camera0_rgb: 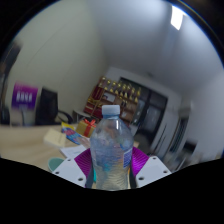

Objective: Pour water

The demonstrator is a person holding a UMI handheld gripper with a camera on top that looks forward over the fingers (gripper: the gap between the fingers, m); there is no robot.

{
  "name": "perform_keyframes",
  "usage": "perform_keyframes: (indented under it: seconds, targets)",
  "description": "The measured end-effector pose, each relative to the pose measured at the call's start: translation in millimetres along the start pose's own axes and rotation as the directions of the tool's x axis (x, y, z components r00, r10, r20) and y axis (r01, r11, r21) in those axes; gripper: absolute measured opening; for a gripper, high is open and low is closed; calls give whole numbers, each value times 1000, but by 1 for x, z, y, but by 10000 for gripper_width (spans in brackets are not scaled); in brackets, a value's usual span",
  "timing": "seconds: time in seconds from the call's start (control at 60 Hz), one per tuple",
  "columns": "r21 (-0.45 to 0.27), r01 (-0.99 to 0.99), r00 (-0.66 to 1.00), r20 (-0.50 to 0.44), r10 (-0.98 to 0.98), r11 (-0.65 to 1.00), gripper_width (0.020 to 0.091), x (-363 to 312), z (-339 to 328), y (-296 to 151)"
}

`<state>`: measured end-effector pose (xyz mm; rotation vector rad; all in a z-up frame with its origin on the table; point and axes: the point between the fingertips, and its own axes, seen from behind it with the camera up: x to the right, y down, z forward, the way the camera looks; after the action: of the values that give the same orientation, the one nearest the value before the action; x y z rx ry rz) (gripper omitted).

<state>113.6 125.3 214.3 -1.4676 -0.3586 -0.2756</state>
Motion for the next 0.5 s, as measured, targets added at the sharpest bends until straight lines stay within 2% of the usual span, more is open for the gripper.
perform_keyframes:
  seconds: [0.017,0.033,0.083,0.117,0.133,0.15,0.167,0.233,0.283,0.3,0.367,0.4,0.417,0.5]
  targets:
    - [-39,-68,997,24,69,997,504,6,12,-2]
    - [-37,-158,987,26,159,987,503,1,-3,7]
    - [-74,-340,936,69,345,937,503,-4,8,22]
    - [-99,-428,897,78,435,899,504,-2,9,33]
    - [-91,-465,878,76,472,881,505,-9,7,53]
    - [-126,-468,874,82,480,874,504,-12,18,55]
    - [-109,-505,856,65,513,856,505,-19,3,64]
    - [-137,-535,836,55,546,834,503,2,16,85]
    - [-169,-534,834,53,549,828,503,3,23,95]
    - [-157,-542,831,51,554,826,503,-15,13,116]
    - [-193,-501,852,62,520,844,501,-7,17,126]
    - [-204,-473,866,73,495,857,534,-11,15,131]
    - [-167,-466,871,86,484,869,501,-25,14,127]
    - [-165,-390,905,115,411,906,515,-18,11,123]
